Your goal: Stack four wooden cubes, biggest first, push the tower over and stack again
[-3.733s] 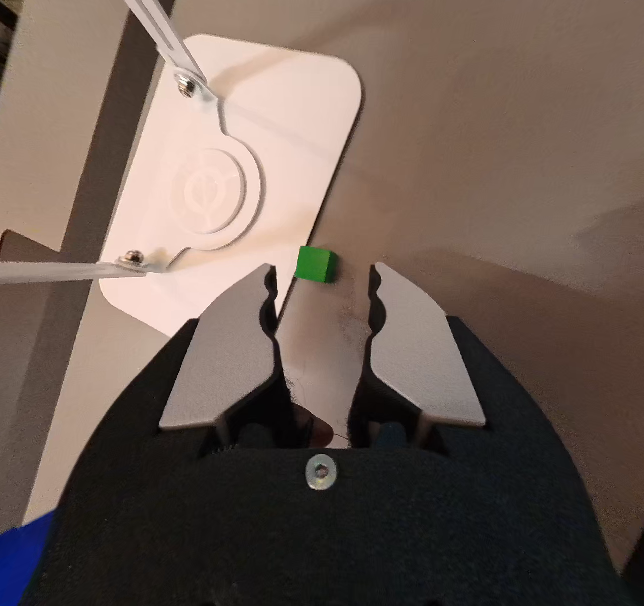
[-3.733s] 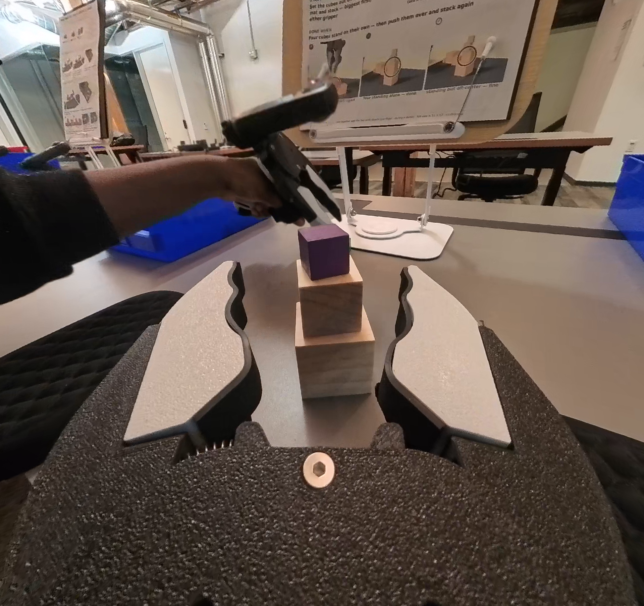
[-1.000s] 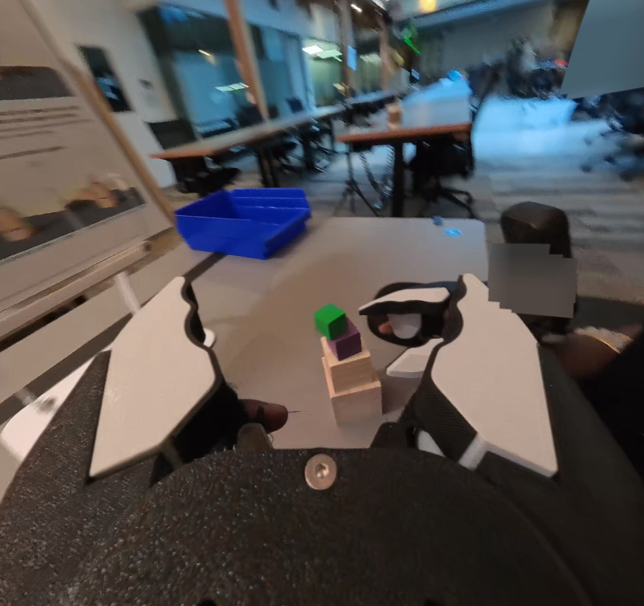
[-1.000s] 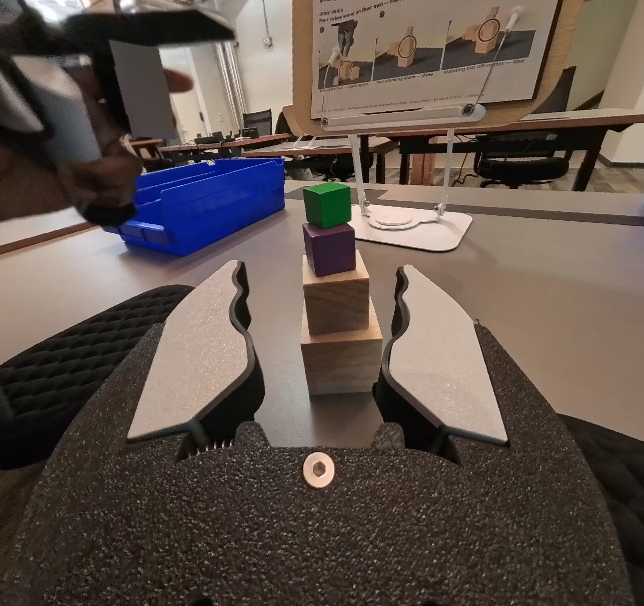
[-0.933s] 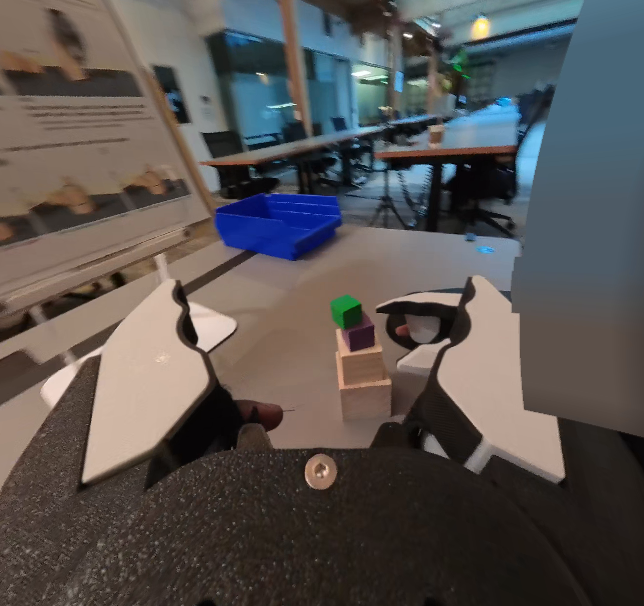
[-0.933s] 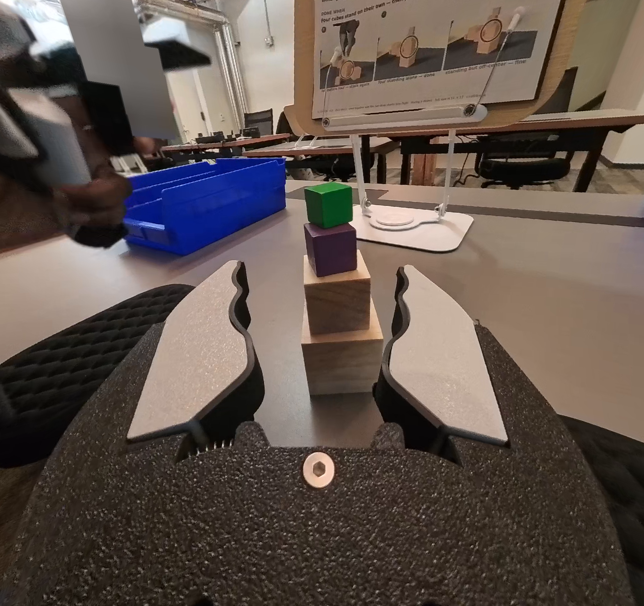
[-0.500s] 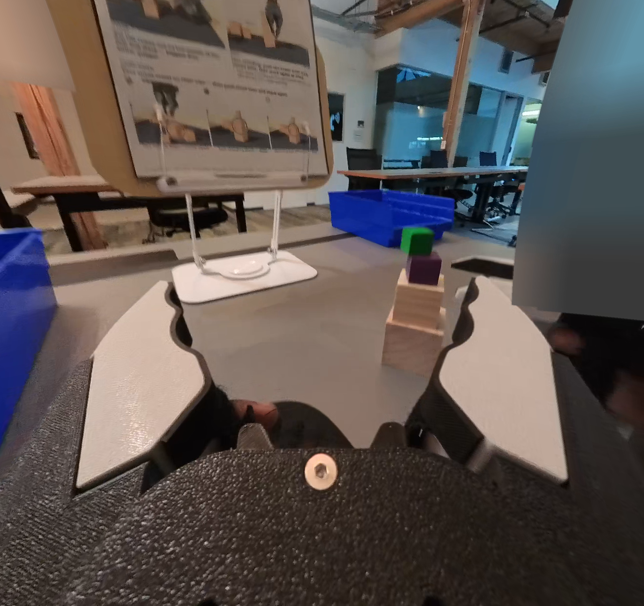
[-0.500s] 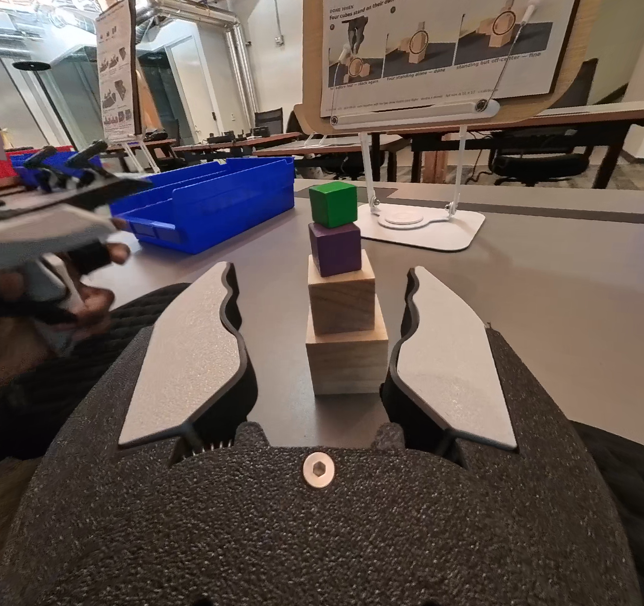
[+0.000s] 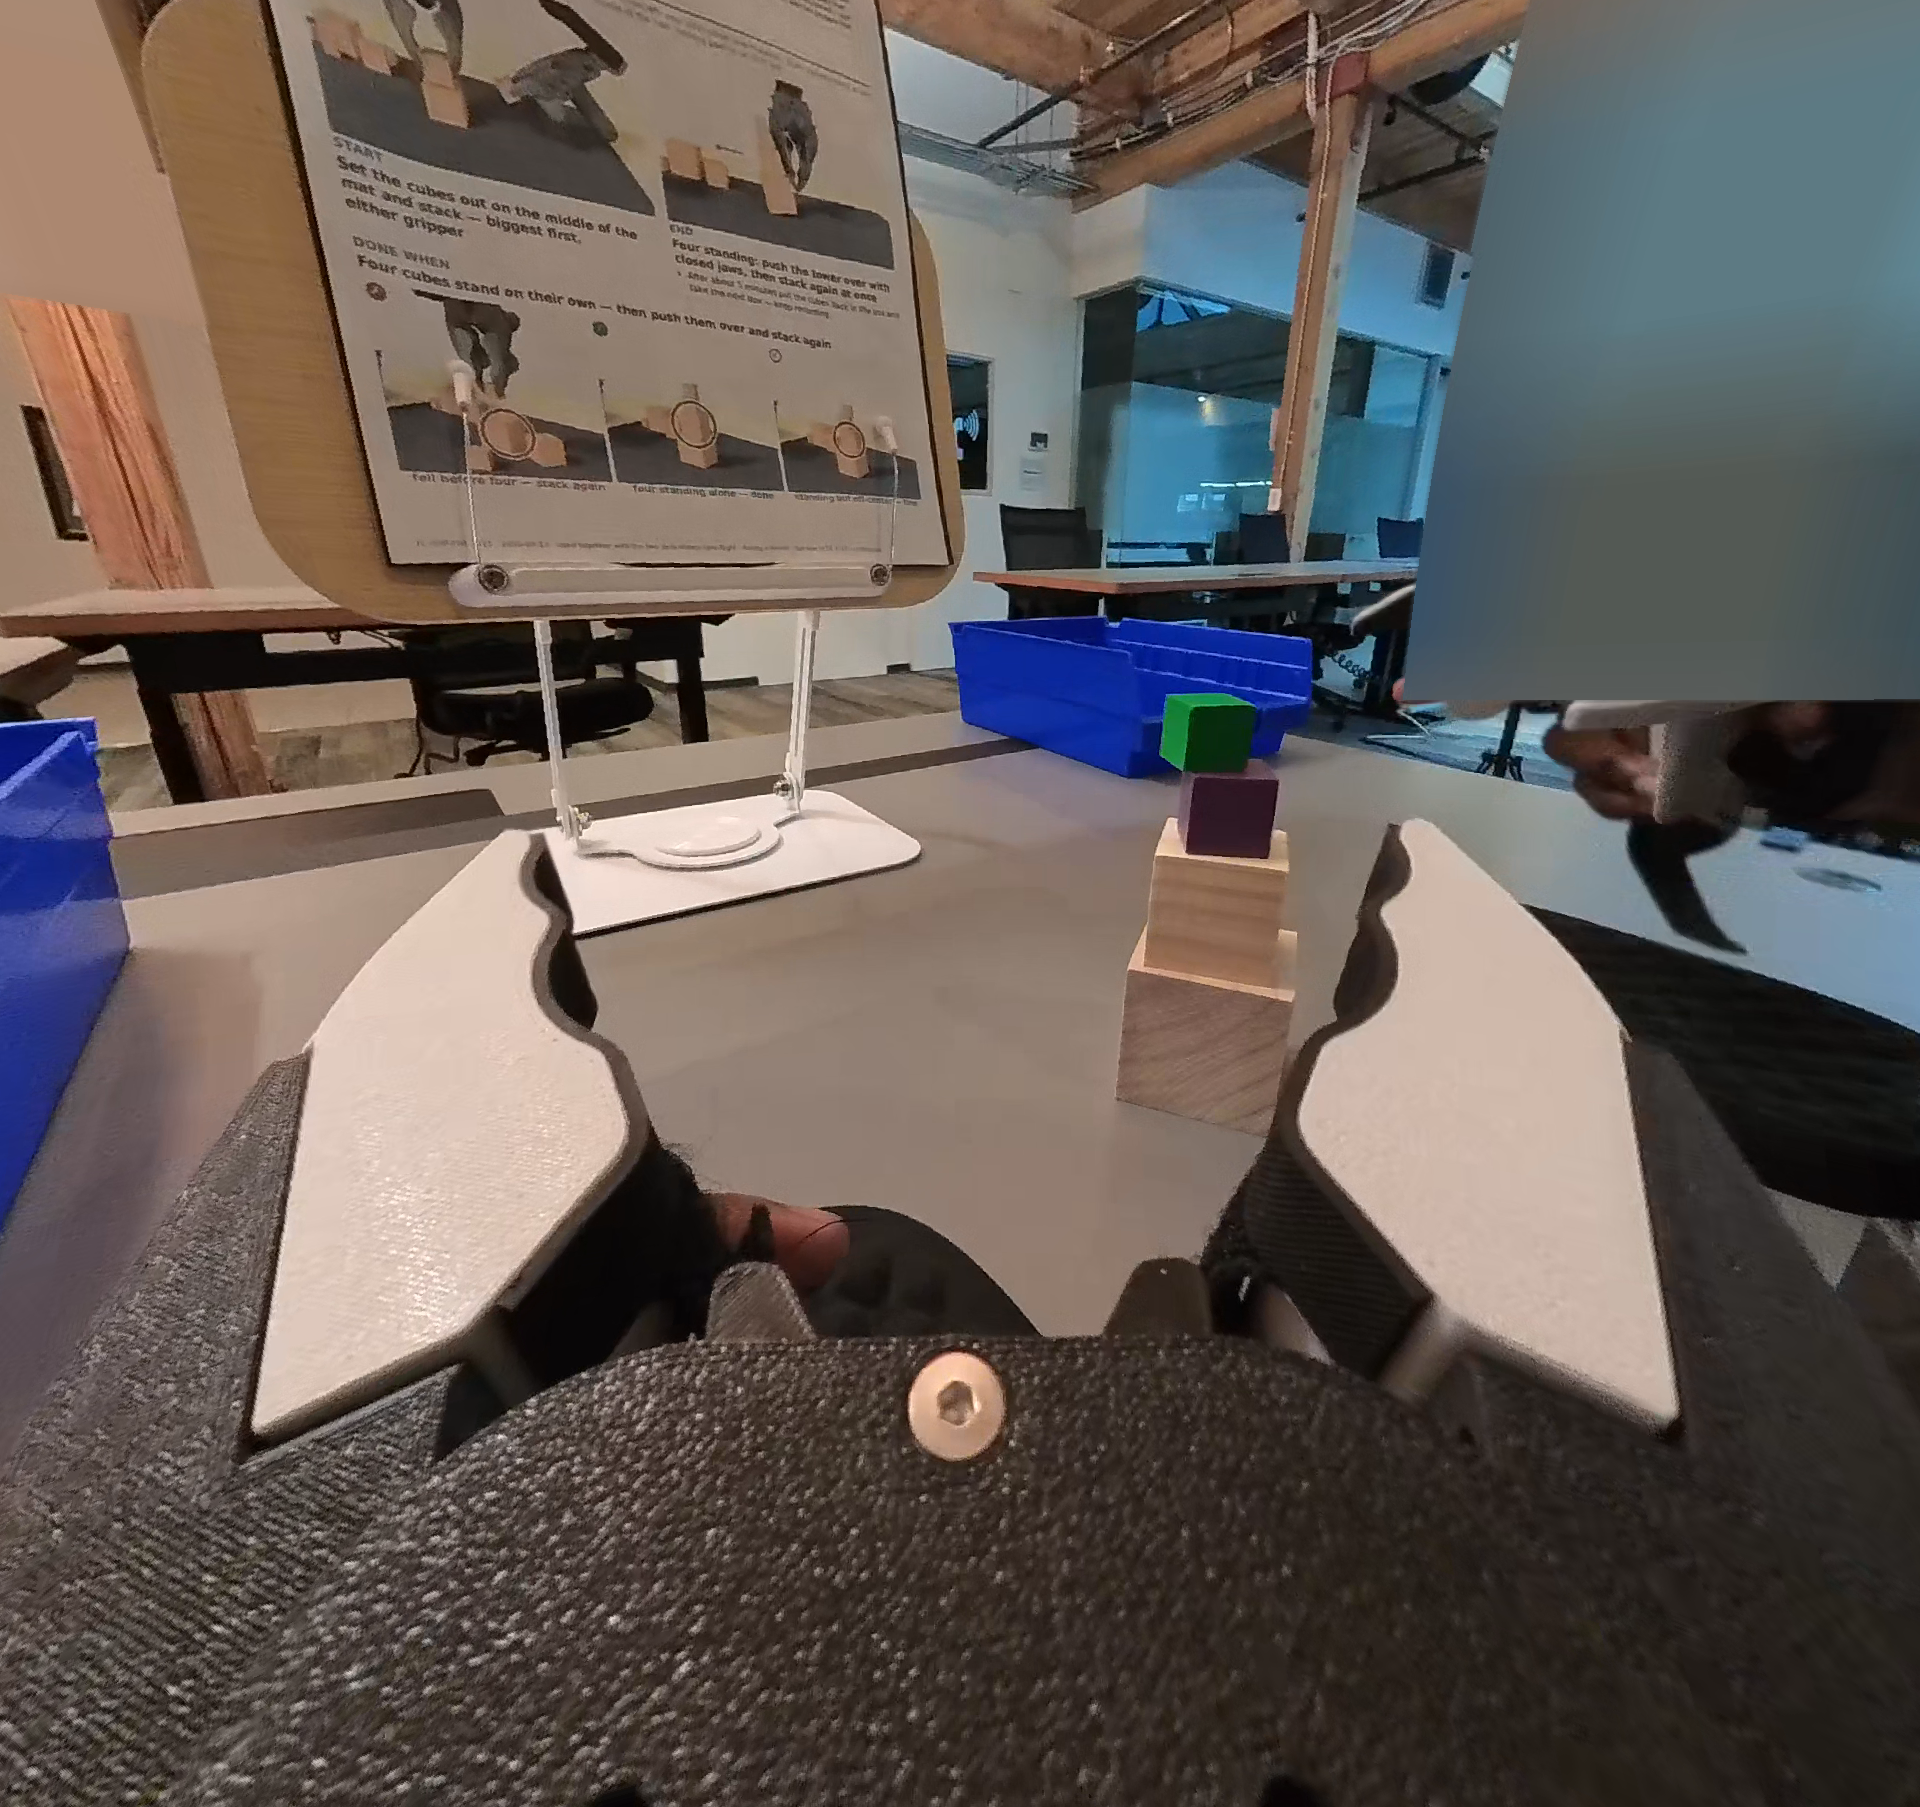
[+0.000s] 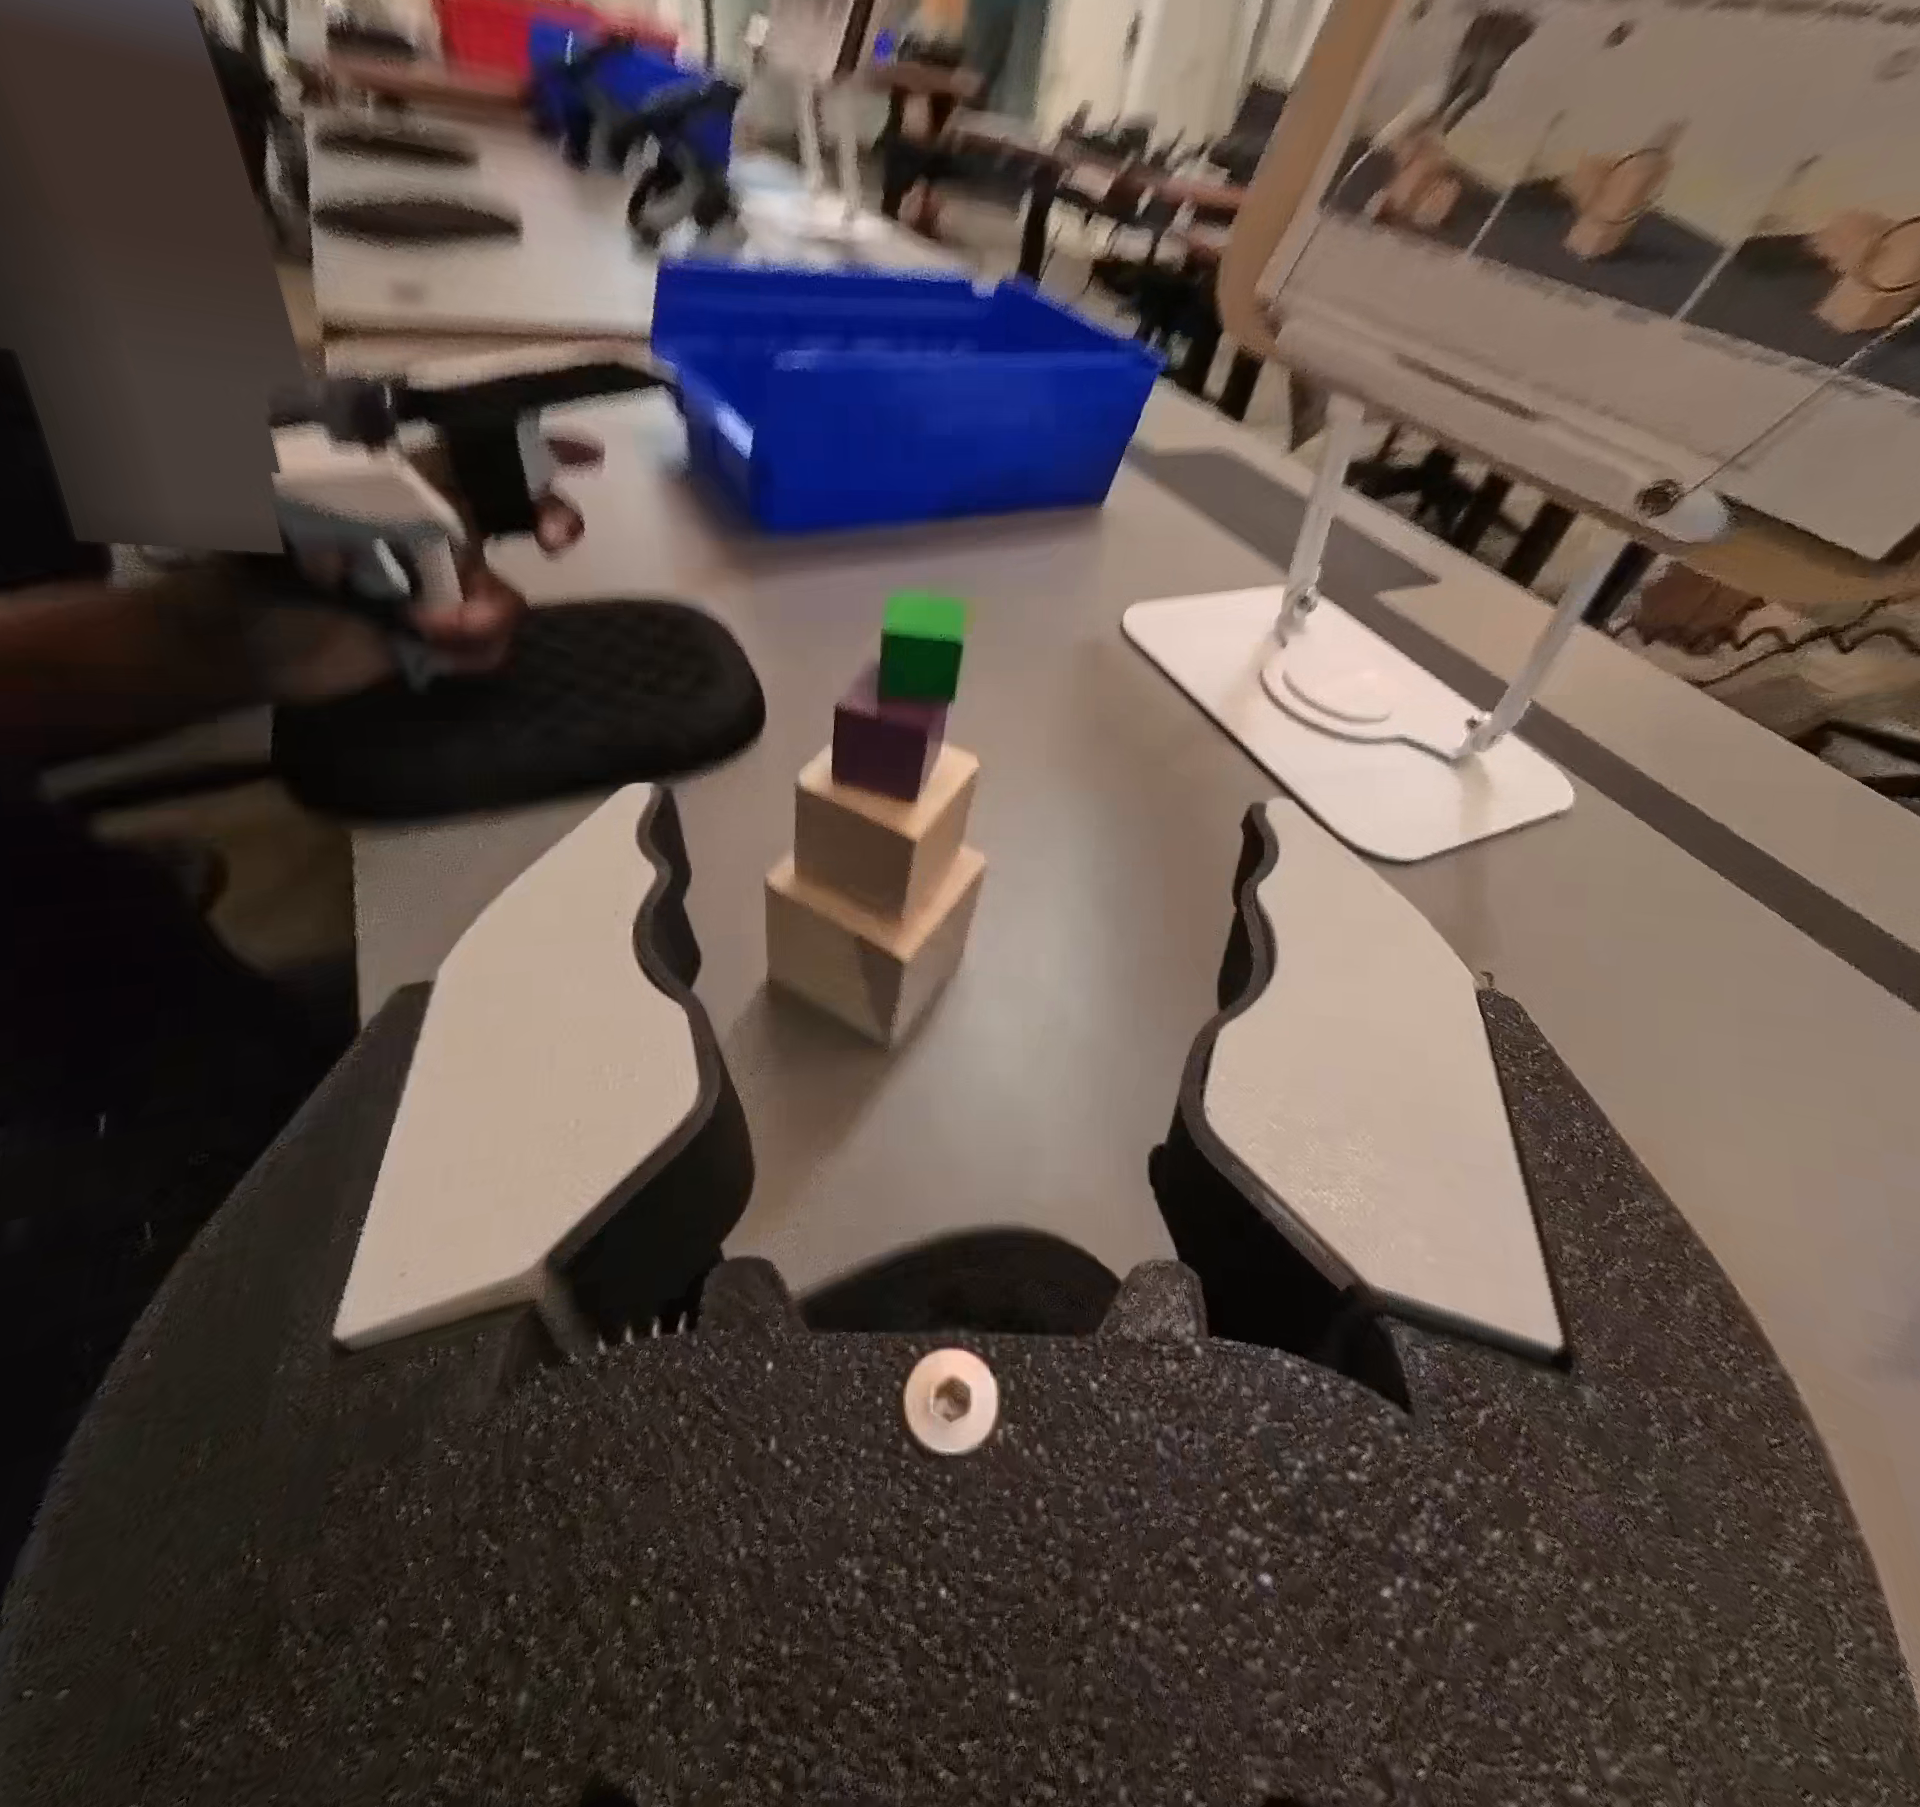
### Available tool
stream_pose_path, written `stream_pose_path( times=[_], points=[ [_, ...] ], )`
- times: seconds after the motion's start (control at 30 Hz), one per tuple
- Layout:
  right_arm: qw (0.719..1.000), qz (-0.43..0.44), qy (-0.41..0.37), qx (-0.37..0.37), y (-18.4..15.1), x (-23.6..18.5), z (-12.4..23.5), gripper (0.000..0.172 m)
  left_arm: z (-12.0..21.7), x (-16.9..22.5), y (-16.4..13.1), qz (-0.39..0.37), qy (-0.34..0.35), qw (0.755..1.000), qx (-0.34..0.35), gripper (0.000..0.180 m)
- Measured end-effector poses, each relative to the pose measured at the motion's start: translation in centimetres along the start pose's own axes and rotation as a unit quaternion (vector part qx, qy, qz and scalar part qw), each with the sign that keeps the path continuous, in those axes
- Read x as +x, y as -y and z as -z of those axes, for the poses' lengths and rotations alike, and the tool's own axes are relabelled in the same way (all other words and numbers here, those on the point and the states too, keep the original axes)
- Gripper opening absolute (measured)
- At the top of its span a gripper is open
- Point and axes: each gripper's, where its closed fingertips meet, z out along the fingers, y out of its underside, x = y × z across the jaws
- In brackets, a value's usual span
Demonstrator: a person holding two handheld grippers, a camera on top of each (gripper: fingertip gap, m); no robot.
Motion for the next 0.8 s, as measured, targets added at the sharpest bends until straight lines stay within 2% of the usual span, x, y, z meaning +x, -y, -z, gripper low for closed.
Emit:
stream_pose_path(
  times=[0.07, 0.1, 0.13, 0.17, 0.2, 0.3, 0.53, 0.63, 0.8],
  points=[
    [0.998, 0.035, 0.015, -0.05, -1.0, 0.7, 0.6, 0.091, 0.0, 0.0, 0.0, 0.0, -0.001, 1.0, -0.001, 0.14],
    [0.996, 0.054, 0.026, -0.072, -1.3, 0.9, 0.8, 0.078, 0.0, 0.0, 0.0, 0.002, 0.0, 1.0, 0.0, 0.139],
    [0.992, 0.078, 0.037, -0.091, -1.5, 1.1, 1.1, 0.053, 0.0, -0.1, 0.0, 0.005, -0.001, 1.0, 0.001, 0.138],
    [0.987, 0.104, 0.044, -0.11, -1.7, 1.4, 1.3, 0.019, 0.1, -0.2, 0.1, 0.008, -0.001, 1.0, 0.003, 0.136],
    [0.982, 0.125, 0.057, -0.132, -1.9, 1.6, 1.5, 0.0, 0.1, -0.3, 0.1, 0.012, 0.0, 1.0, 0.004, 0.135],
    [0.962, 0.149, 0.122, -0.196, -3.0, 1.4, 1.8, 0.0, 0.1, -0.4, 0.1, 0.018, 0.001, 1.0, 0.005, 0.135],
    [0.91, 0.203, 0.199, -0.302, -5.9, 2.1, 0.1, 0.0, 0.3, -0.3, 0.3, 0.024, -0.006, 1.0, 0.013, 0.132],
    [0.897, 0.207, 0.224, -0.321, -6.6, 2.2, -0.8, 0.0, 0.3, -0.4, 0.4, 0.029, -0.006, 0.999, 0.015, 0.132],
    [0.89, 0.198, 0.247, -0.327, -7.0, 1.8, -2.9, 0.0, 0.3, -0.1, 0.3, 0.019, -0.012, 1.0, 0.012, 0.133]
  ],
)
